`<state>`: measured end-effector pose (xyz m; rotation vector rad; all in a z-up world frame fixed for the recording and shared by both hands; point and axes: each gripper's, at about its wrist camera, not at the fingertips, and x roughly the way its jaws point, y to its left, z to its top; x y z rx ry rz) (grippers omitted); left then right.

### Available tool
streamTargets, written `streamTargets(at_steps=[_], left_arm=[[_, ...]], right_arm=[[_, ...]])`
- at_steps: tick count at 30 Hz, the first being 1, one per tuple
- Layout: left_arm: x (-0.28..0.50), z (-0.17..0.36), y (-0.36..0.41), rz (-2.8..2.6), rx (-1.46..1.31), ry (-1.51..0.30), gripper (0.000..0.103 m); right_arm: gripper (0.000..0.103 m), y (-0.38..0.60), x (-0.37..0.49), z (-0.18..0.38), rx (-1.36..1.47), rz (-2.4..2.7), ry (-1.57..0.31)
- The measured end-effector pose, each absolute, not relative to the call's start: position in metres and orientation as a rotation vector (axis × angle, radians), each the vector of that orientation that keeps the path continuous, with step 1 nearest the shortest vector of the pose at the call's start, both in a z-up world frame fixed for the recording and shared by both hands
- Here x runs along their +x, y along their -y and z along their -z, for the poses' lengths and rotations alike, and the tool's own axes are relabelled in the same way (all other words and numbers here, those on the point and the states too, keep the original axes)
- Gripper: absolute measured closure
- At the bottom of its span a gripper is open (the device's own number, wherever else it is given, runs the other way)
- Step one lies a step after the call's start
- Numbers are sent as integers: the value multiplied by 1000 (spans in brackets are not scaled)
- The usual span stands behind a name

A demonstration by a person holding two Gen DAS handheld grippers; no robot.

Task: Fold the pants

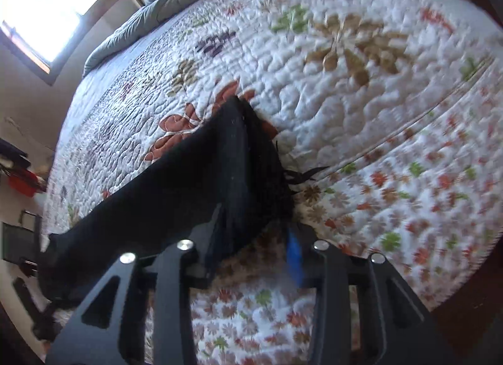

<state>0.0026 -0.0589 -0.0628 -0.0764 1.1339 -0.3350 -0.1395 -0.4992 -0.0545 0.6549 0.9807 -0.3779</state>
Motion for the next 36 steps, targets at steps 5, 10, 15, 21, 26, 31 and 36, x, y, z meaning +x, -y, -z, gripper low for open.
streamTargets(at_steps=[5, 10, 15, 21, 26, 31, 36], left_arm=[[5, 50, -24, 284, -315, -1203, 5], [15, 56, -78, 274, -473, -1253, 5], [24, 71, -109, 294, -653, -1286, 5], [30, 86, -127, 299, -769, -1282, 5], [34, 82, -134, 295, -789, -1251, 6], [42, 94, -143, 248, -814, -1286, 18], [38, 96, -152, 145, -753, -1260, 93]], right_arm=[[54, 472, -151, 24, 563, 370, -934], [53, 401, -125, 10, 467, 199, -960], [51, 323, -92, 14, 445, 20, -995], [49, 268, -85, 19, 407, -50, -1041], [44, 262, -93, 25, 416, -44, -1059], [42, 264, -100, 27, 429, -36, -1063], [37, 260, -103, 26, 412, -36, -1064]])
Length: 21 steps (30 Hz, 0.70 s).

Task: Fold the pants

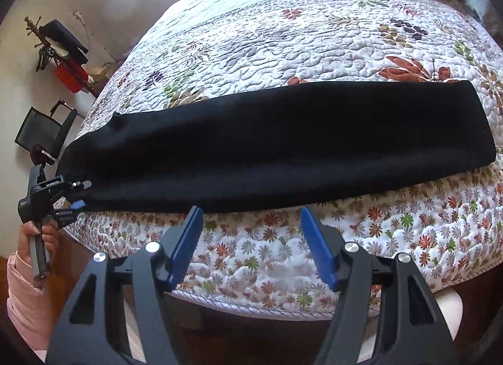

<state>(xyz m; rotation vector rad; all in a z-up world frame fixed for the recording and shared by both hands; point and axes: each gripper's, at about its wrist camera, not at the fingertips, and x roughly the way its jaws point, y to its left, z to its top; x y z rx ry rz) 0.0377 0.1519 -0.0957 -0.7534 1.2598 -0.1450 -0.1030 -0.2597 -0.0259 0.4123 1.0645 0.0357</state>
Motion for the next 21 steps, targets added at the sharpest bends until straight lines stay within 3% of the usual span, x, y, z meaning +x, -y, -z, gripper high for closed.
streamTargets(at_steps=[8, 15, 16, 20, 21], left_arm=[[9, 68, -150, 171, -730, -1118, 96], [18, 106, -154, 159, -758, -1176, 91], [18, 103, -155, 170, -773, -1176, 86], [15, 79, -162, 154, -724, -1164, 40], [14, 74, -165, 120, -687, -1158, 38]], right_arm=[[36, 253, -111, 24, 407, -29, -1068], [35, 249, -110, 32, 402, -10, -1087], [35, 249, -110, 34, 398, -13, -1090], [35, 247, -112, 35, 401, -20, -1090], [35, 247, -113, 34, 404, -21, -1085]])
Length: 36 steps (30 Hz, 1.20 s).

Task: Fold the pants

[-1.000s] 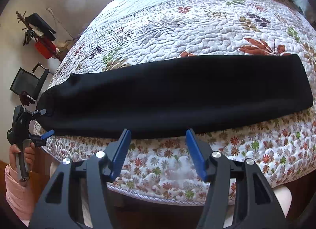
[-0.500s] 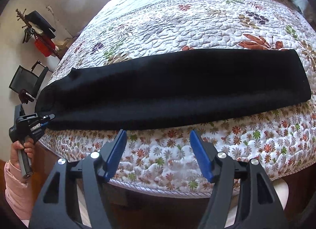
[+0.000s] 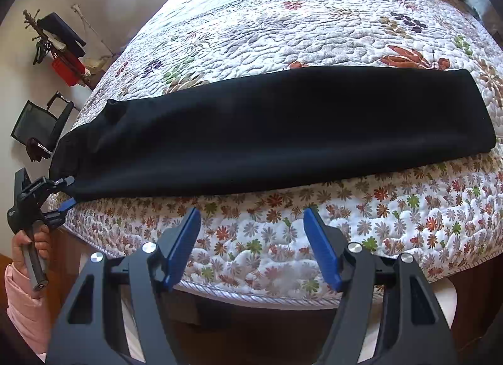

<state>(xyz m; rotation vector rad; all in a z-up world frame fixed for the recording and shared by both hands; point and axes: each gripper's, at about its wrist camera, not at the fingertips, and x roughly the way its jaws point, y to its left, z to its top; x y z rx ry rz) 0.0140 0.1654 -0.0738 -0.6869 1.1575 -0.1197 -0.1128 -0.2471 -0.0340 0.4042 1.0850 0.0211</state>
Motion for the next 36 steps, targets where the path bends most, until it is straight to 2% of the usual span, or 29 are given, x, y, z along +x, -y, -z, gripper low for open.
streamTargets(at_steps=[4, 6, 8, 11, 14, 17, 19, 21, 22, 27, 36], left_arm=[[15, 72, -188, 54, -677, -1136, 41], [21, 77, -196, 29, -696, -1142, 51], [28, 81, -196, 1, -683, -1156, 72], [23, 79, -204, -15, -688, -1147, 82], [14, 68, -201, -21, -637, -1105, 86], [16, 75, -199, -40, -617, -1146, 86], [14, 65, -194, -33, -574, -1130, 81], [6, 50, -177, -57, -497, -1141, 51], [-3, 40, -166, -43, -474, -1118, 33], [-13, 19, -107, 156, -388, -1092, 30], [4, 52, 8, 378, -276, -1215, 30]], right_arm=[[35, 248, -116, 31, 408, -25, -1072], [35, 248, -117, 30, 409, -23, -1071], [33, 248, -118, 30, 412, -22, -1069], [31, 249, -122, 28, 409, -20, -1066], [31, 255, -126, 27, 419, -13, -1056], [31, 260, -128, 28, 433, 10, -1062], [31, 265, -130, 30, 438, 31, -1067], [31, 274, -132, 31, 461, 48, -1065], [31, 278, -132, 32, 472, 58, -1063], [31, 305, -131, 40, 539, 133, -1073], [31, 396, -126, 73, 786, 242, -1093]])
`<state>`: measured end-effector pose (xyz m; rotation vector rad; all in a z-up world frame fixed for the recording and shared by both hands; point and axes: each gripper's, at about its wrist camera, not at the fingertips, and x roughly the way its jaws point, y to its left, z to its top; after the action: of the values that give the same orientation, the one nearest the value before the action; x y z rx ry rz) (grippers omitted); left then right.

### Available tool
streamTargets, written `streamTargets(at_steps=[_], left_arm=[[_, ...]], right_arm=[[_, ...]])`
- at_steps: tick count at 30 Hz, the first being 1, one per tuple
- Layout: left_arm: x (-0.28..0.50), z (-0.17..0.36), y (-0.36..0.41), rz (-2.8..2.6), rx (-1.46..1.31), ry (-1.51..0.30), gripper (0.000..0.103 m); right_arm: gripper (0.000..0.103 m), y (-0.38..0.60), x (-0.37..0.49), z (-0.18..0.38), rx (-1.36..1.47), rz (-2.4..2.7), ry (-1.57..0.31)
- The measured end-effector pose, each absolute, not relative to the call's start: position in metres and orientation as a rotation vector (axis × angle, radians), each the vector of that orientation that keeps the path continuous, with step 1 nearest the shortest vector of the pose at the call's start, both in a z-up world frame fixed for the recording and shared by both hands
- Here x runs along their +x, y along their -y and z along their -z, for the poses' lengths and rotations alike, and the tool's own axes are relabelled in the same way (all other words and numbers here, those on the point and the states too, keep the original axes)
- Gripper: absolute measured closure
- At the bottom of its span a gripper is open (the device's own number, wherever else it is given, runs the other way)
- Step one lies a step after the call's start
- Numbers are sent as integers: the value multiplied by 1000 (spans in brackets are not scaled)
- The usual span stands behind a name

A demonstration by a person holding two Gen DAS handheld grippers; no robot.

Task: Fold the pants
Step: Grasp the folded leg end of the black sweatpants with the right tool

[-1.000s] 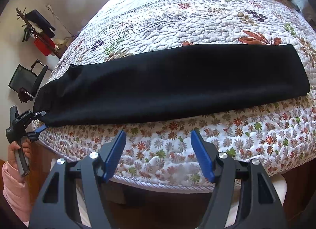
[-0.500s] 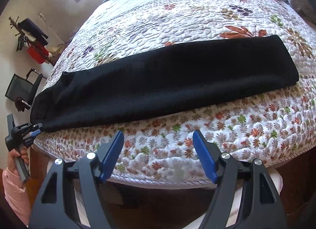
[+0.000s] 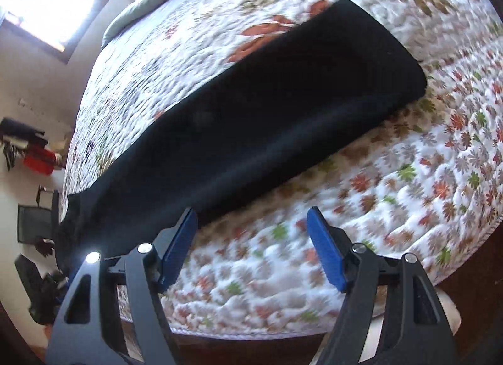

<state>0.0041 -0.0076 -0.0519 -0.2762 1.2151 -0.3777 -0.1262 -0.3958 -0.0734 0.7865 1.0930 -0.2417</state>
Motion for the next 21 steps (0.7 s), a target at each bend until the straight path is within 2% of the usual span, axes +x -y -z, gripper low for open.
streamTargets(at_steps=[6, 11, 13, 14, 17, 21], left_arm=[[11, 63, 36, 404, -228, -1230, 26], [15, 70, 30, 399, -251, -1249, 26], [15, 72, 29, 405, -265, -1244, 26], [14, 72, 28, 409, -268, -1239, 26], [12, 71, 29, 404, -258, -1234, 26], [7, 54, 21, 383, -270, -1181, 26]], right_arm=[[30, 430, -128, 93, 961, 210, -1056], [30, 454, -118, 107, 1052, 169, -960], [33, 460, -116, 110, 1067, 139, -912], [40, 462, -115, 112, 1068, 131, -896], [88, 467, -112, 115, 1053, 118, -875], [91, 473, -121, 86, 1044, 18, -762]])
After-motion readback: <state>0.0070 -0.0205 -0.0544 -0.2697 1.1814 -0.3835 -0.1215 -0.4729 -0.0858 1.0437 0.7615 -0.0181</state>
